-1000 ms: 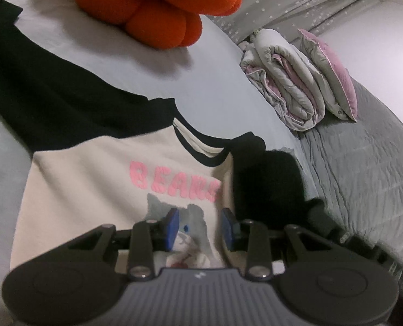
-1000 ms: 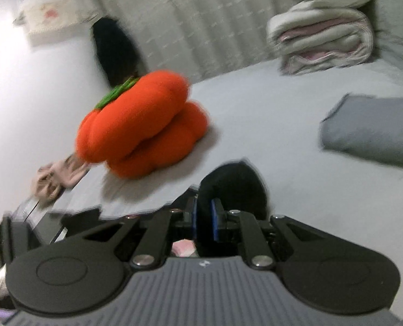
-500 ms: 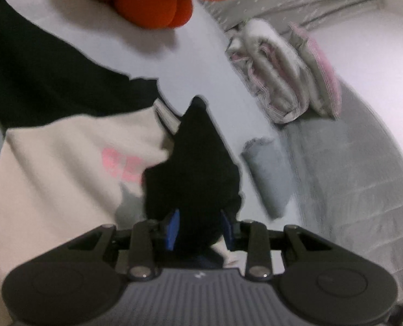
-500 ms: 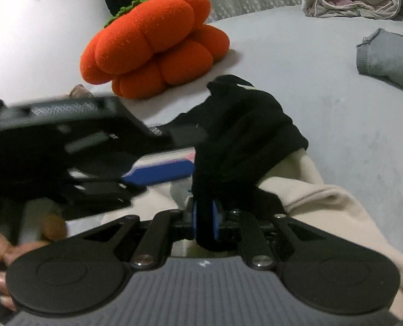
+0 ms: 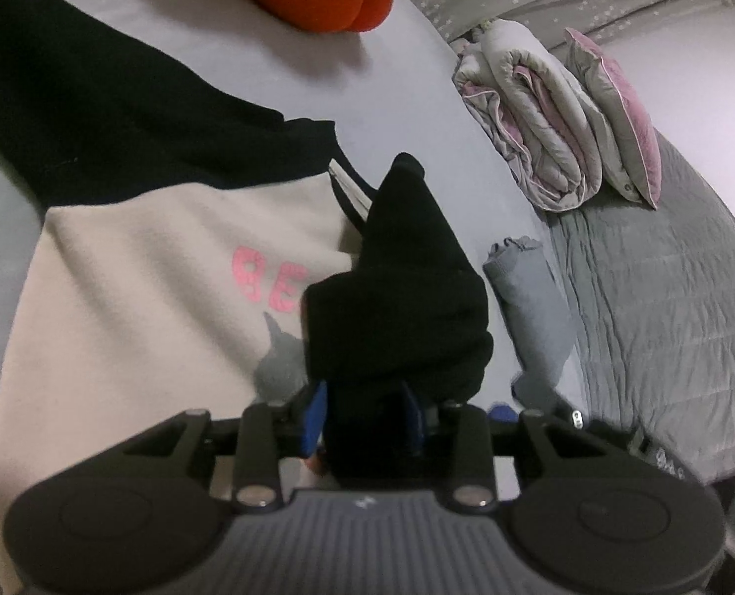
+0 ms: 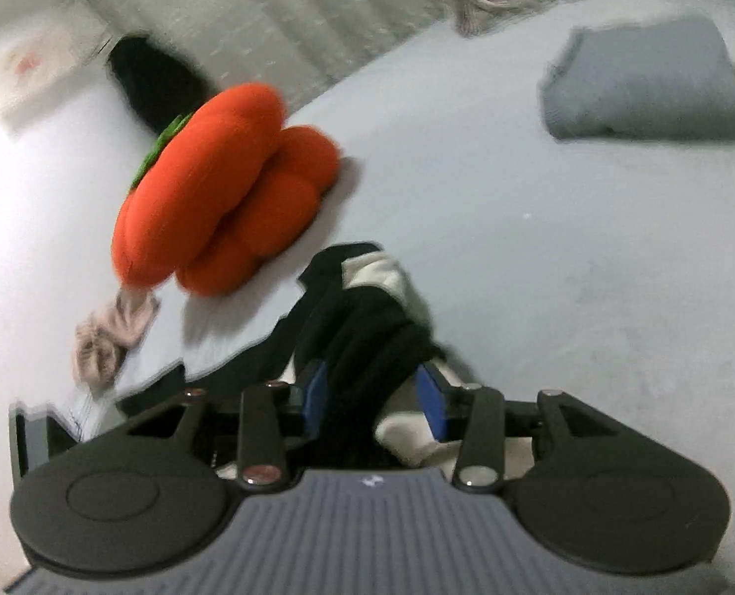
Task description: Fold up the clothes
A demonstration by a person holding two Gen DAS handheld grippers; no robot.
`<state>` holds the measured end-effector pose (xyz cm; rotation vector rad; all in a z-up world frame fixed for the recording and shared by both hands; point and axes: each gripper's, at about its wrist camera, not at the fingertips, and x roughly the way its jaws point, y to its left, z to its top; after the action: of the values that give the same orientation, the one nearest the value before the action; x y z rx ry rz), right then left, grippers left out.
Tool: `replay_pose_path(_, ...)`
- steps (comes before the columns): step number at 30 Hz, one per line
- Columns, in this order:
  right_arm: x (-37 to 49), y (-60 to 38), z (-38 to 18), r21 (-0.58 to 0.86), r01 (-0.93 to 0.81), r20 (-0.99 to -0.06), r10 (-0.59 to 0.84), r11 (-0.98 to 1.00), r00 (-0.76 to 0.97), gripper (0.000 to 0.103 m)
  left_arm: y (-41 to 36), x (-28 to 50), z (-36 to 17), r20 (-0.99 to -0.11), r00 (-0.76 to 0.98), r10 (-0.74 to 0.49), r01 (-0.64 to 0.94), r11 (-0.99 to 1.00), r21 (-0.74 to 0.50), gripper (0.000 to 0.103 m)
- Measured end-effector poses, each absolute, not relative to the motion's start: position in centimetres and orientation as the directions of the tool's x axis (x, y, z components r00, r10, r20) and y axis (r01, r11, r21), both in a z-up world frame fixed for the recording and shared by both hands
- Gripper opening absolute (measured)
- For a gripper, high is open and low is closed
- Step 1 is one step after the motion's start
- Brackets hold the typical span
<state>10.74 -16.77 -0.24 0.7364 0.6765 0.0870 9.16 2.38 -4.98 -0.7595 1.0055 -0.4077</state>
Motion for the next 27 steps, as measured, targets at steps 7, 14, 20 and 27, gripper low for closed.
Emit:
replay_pose_path(7, 13.4, -20.2, -4.4, 0.832, 0.334, -0.506, 0.359, 0.443, 0.784, 0.045, 2.3, 9.0, -5.0, -0.615, 0.482, -0.625, -0.025, 0.691, -0.722, 0.034)
replay_pose_path(14, 14.9, -19.3, -6.0, 0.862, 0.374, -0.493, 0.402, 0.342, 0.771, 0.037, 2.1, 9.0, -5.0, -0.623, 0.481, -0.617, -0.022, 0.702, -0.712, 0.034)
replay_pose_path(20, 15.0, -18.1, -2.7, 0.792, 0.324, -0.535, 0.332, 0.518, 0.777, 0.025, 2.0, 8.9, -4.6, -0.612, 0.491, -0.620, 0.003, 0.703, -0.711, 0.036)
replay_pose_path(27, 14.2, -17.1, -0.4, 0.707, 0.310, -0.550, 0.218, 0.636, 0.806, 0.021, 1.8, 8.7, -4.0, -0.586, 0.497, -0.640, 0.045, 0.694, -0.719, 0.040)
